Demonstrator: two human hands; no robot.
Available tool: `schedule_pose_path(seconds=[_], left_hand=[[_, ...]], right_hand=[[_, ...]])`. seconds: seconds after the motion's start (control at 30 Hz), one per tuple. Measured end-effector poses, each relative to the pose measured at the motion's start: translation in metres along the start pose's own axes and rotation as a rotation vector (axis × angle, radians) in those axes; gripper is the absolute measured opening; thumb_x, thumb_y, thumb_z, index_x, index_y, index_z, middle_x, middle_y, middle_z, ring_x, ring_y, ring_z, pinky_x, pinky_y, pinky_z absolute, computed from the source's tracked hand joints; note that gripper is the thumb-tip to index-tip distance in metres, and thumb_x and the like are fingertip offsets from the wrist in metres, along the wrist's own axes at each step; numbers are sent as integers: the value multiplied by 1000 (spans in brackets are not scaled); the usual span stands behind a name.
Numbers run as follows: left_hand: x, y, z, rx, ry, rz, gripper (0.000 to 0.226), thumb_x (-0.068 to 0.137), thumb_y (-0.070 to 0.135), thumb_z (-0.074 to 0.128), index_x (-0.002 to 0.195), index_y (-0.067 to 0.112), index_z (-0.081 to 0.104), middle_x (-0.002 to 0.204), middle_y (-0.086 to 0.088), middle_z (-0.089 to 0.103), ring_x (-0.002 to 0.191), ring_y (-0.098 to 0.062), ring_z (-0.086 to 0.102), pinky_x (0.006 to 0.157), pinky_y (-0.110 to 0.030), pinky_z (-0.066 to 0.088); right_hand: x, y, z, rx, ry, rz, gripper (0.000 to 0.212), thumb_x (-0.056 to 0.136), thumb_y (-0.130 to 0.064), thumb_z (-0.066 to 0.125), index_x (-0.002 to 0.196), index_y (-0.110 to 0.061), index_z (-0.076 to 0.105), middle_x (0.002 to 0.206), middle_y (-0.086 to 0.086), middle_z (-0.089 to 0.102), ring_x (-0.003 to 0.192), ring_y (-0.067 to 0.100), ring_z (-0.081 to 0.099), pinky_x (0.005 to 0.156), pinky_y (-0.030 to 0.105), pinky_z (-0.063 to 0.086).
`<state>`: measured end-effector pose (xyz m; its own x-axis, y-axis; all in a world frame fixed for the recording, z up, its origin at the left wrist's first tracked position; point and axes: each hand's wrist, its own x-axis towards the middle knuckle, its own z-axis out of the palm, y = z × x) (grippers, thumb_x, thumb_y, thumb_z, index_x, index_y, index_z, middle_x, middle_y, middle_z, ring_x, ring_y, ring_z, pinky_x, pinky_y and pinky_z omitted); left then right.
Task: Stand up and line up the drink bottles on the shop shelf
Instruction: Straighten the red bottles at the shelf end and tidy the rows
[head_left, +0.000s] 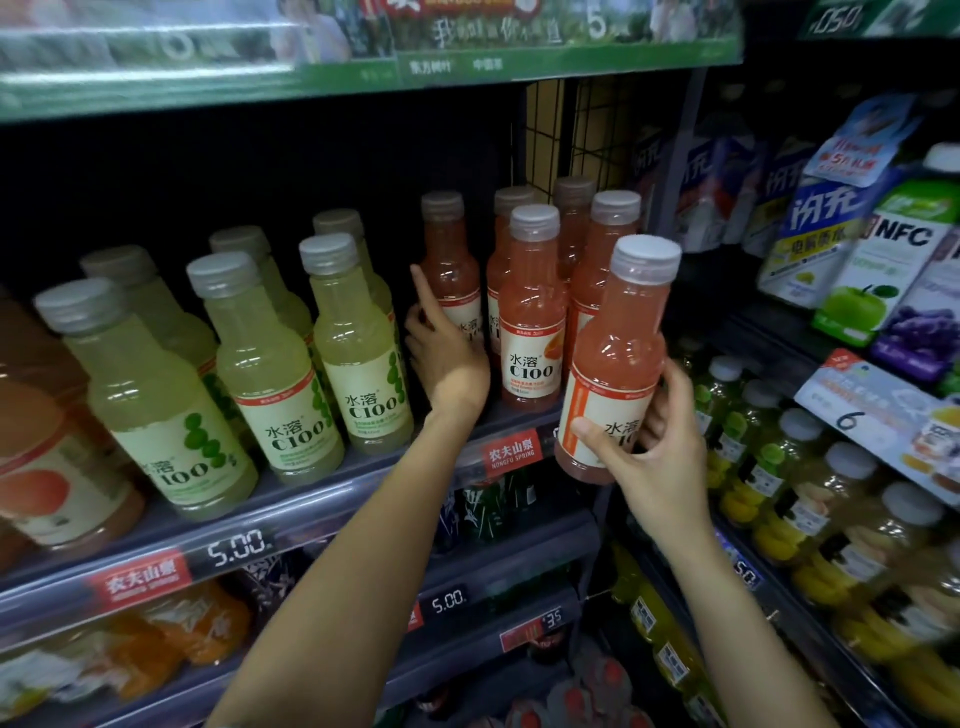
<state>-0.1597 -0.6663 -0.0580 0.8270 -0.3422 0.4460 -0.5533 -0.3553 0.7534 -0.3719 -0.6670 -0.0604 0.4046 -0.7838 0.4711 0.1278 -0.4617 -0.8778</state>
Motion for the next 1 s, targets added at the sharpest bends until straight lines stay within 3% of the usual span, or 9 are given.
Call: schedule_pose_path(seconds=[0.13,0.2,0.33,0.6,0.73,0.8,0.87,0.93,1.0], left_hand=[[5,6,-13,-386,-27,5,103,81,14,73,152,21,-2,148,-18,29,134,-29,36,108,-34,31],[15,8,-13,-473,-46,-24,98,80,7,72,151,20,6,150,-14,29,136,-25,35,113,-42,31],[9,-1,-14,-415,-57,59,79,83,5,66,147,14,21,144,-10,34,132,-22,38,112,-38,32],[-7,-4,-20,-433,-93,137,81,91,12,54,151,33,3,156,-9,20,143,-23,24,112,-49,32],[-6,-2,-18,-374,-34,163,80,90,-4,53,152,19,8,157,-11,13,145,-19,16,115,-26,24],[-5,-1,-18,-343,-17,167,76,92,-3,52,152,14,10,157,-14,13,140,-6,17,103,-1,17],[-6,1,-20,-347,-6,166,73,92,-4,52,151,11,12,157,-15,14,132,4,18,92,10,12],[-7,2,-23,-347,-18,148,76,92,-3,52,152,15,9,158,-14,13,138,-7,20,98,6,16],[-10,7,-29,-368,-48,116,77,94,3,52,153,18,5,159,-13,10,144,-18,18,114,-19,25]], right_hand=[[3,-9,7,11,-22,40,74,64,-31,79,120,-48,35,114,-27,53,104,-12,56,80,7,46],[6,-11,9,18,-24,54,75,64,-25,81,120,-46,36,114,-25,54,102,-13,56,79,6,46],[11,-10,16,10,-20,62,75,67,-18,83,116,-48,36,113,-25,54,102,-11,57,77,7,46],[12,-8,22,-13,-7,74,77,66,-18,83,119,-46,35,116,-22,54,104,-10,57,80,8,46],[12,-7,20,-22,-11,75,80,67,-14,84,124,-39,34,117,-20,55,104,-10,56,81,8,46],[11,-7,19,-22,-17,79,79,67,-13,83,125,-36,34,116,-19,55,104,-10,56,80,7,46],[11,-8,18,-24,-17,81,79,67,-12,83,126,-34,35,116,-20,55,103,-11,56,81,8,46],[11,-10,17,-24,-20,77,79,67,-13,83,126,-34,34,116,-21,54,103,-12,56,81,7,46],[10,-15,17,-19,-26,77,79,67,-14,83,126,-35,34,116,-20,55,103,-12,56,79,6,45]])
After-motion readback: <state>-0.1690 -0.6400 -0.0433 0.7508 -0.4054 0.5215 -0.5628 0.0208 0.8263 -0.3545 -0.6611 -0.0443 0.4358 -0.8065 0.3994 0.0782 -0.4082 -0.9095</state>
